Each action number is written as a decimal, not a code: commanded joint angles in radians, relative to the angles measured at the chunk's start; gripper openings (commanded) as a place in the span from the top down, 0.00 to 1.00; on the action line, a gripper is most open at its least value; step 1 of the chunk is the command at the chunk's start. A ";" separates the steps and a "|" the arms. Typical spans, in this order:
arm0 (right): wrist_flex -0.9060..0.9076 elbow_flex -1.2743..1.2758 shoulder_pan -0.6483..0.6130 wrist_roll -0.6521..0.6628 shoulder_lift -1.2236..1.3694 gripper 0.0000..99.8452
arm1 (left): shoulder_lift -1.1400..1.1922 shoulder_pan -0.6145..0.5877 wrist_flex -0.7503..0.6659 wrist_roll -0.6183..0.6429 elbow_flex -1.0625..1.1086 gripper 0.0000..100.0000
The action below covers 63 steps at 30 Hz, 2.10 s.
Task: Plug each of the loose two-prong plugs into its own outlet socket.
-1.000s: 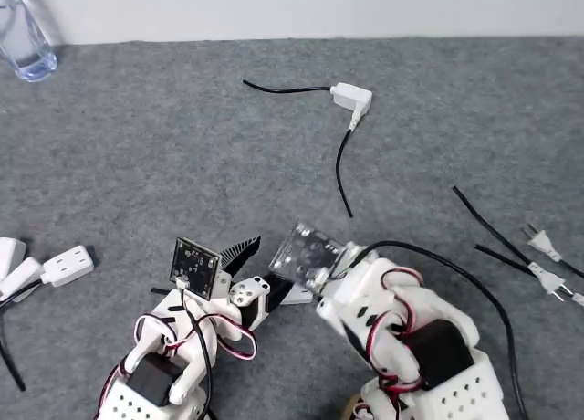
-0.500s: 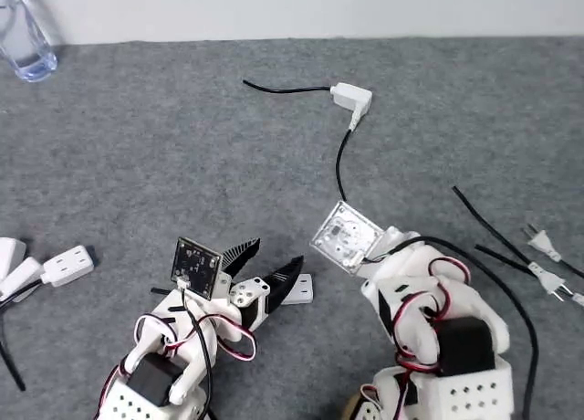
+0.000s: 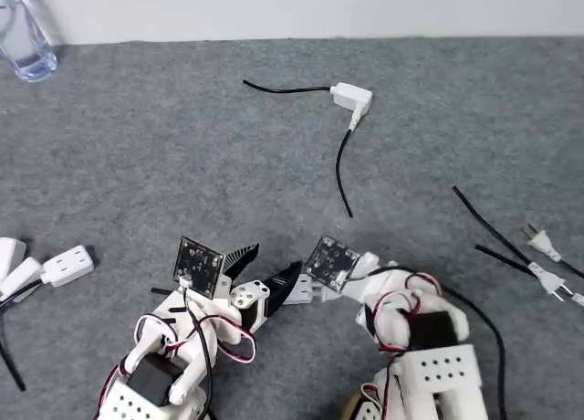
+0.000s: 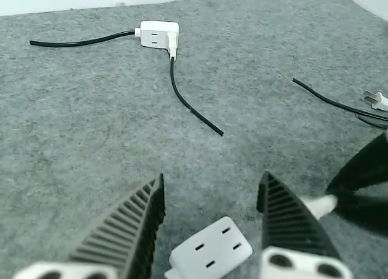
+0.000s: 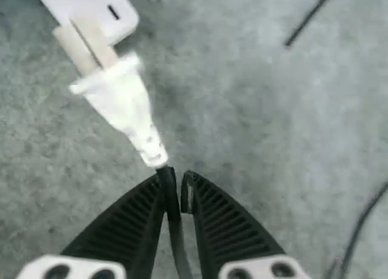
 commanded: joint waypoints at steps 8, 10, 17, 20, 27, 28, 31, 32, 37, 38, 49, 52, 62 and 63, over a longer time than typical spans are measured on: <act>-0.067 0.038 -0.050 0.006 -0.008 0.78 | -0.014 -0.071 0.005 -0.002 -0.008 0.76; -0.045 0.037 -0.050 0.006 -0.008 0.75 | -0.014 -0.100 0.005 -0.002 -0.008 0.76; 0.101 -0.048 -0.025 0.015 -0.008 0.75 | -0.015 -0.117 0.005 0.000 -0.008 0.76; 0.180 -0.132 0.041 0.074 -0.008 0.69 | -0.015 -0.127 0.005 0.000 -0.008 0.76; 0.298 -0.221 0.232 0.298 -0.008 0.66 | -0.015 -0.186 0.005 -0.002 -0.008 0.76; 0.300 -0.218 0.268 0.342 -0.008 0.67 | -0.015 -0.189 0.005 -0.002 -0.008 0.76; 0.245 -0.239 0.380 0.391 -0.010 0.69 | -0.015 -0.192 0.006 -0.002 -0.008 0.76; 0.225 -0.259 0.409 0.393 -0.010 0.69 | -0.015 -0.192 0.006 -0.002 -0.008 0.76; 0.245 -0.322 0.437 0.393 -0.010 0.69 | -0.015 -0.192 0.006 -0.002 -0.008 0.76; 0.251 -0.316 0.435 0.393 -0.010 0.69 | -0.015 -0.192 0.006 -0.002 -0.008 0.76; 0.249 -0.199 0.429 0.443 -0.010 0.69 | -0.015 -0.187 0.023 -0.002 -0.008 0.76; 0.252 -0.155 0.338 0.454 -0.010 0.69 | -0.015 -0.187 0.026 -0.002 -0.008 0.76; 0.134 0.054 0.021 0.502 -0.010 0.69 | -0.014 -0.193 0.158 -0.003 -0.008 0.76; 0.134 0.054 0.018 0.502 -0.010 0.69 | -0.014 -0.193 0.157 -0.003 -0.008 0.76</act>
